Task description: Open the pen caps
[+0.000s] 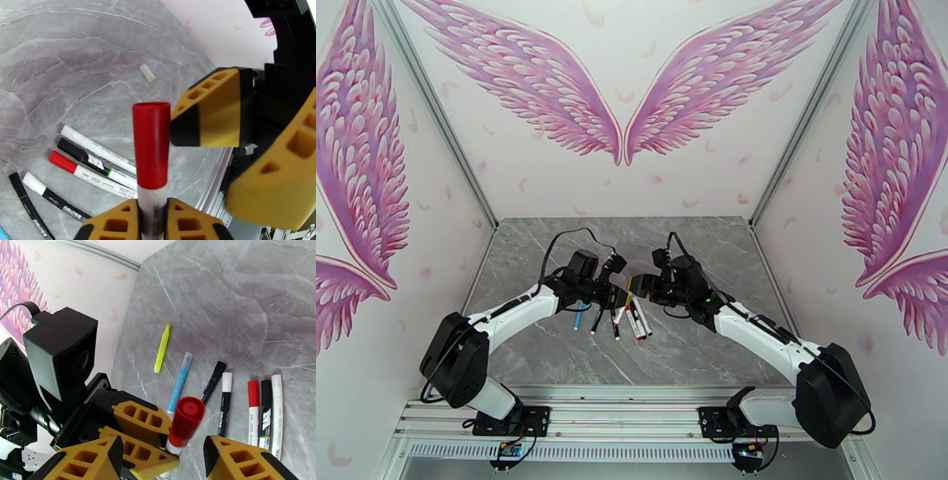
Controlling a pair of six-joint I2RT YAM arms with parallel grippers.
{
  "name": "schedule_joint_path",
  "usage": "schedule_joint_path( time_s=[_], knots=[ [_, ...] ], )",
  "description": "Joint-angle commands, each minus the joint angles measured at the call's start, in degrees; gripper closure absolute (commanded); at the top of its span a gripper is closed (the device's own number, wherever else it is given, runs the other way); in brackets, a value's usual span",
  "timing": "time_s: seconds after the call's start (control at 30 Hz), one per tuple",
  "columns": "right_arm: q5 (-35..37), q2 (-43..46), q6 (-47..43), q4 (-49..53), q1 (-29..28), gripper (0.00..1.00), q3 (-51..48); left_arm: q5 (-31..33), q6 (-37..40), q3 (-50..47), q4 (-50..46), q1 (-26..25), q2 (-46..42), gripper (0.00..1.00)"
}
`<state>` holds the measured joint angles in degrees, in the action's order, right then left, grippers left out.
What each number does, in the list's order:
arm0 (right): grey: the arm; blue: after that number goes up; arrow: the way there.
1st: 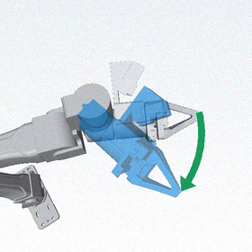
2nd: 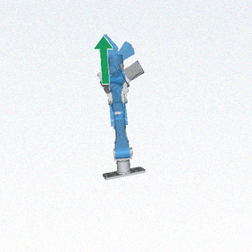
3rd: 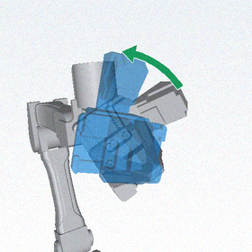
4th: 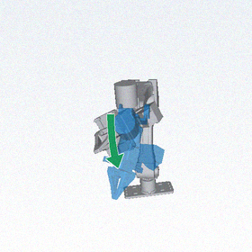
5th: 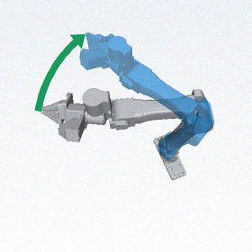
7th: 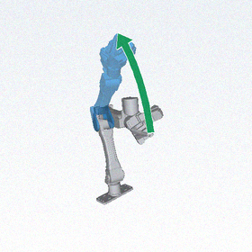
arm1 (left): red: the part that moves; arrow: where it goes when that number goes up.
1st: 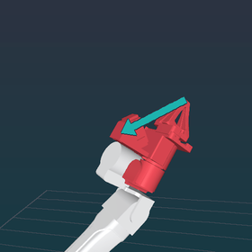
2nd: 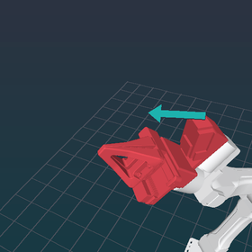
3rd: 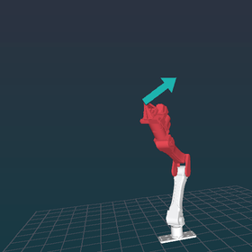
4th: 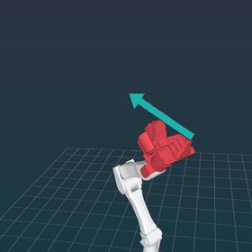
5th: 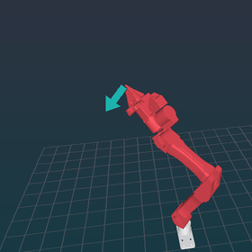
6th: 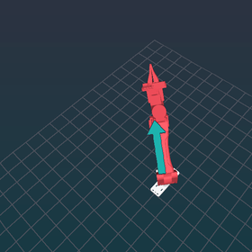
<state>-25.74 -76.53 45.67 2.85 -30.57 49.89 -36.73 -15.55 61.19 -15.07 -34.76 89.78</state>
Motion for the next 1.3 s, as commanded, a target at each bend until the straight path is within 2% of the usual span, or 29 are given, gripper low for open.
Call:
schedule_joint_path(
  time_s=[0.0, 0.23, 0.57, 0.77, 0.97, 1.07, 1.2, 1.27],
  knots=[
    [2.48, -0.74, 1.56, -1.44, -0.33, 0.43, 1.46, -2.21, -0.24, -0.72, 2.08, -0.56, -2.07, 0.89],
    [3.46, -1.25, 2.24, -1.99, -0.41, 0.52, 1.35, -2.82, -1.10, -0.59, 2.90, -1.37, -2.24, 0.89],
    [4.62, -0.82, 2.32, -1.97, -0.31, 0.74, 0.88, -3.01, -1.84, -1.06, 3.63, -1.48, -2.46, 0.90],
    [4.82, -0.14, 2.23, -1.79, -0.37, 0.83, 0.31, -2.63, -2.27, -1.50, 4.47, -1.54, -3.03, 0.88],
    [4.95, 1.11, 2.88, -1.73, -0.34, 0.85, 0.54, -3.15, -2.82, -2.59, 5.79, -2.24, -3.03, 0.72],
    [4.45, 1.44, 3.32, -1.89, -0.36, 0.85, 0.83, -3.10, -2.73, -2.82, 5.94, -2.67, -2.79, 0.67],
    [3.85, 1.50, 3.88, -2.34, -0.36, 0.85, 0.67, -2.91, -2.82, -2.75, 6.11, -2.84, -2.59, 0.67],
    [3.84, 1.59, 3.99, -2.57, -0.35, 0.85, 0.48, -2.50, -2.91, -2.52, 5.94, -2.86, -2.59, 0.72]
  ],
)
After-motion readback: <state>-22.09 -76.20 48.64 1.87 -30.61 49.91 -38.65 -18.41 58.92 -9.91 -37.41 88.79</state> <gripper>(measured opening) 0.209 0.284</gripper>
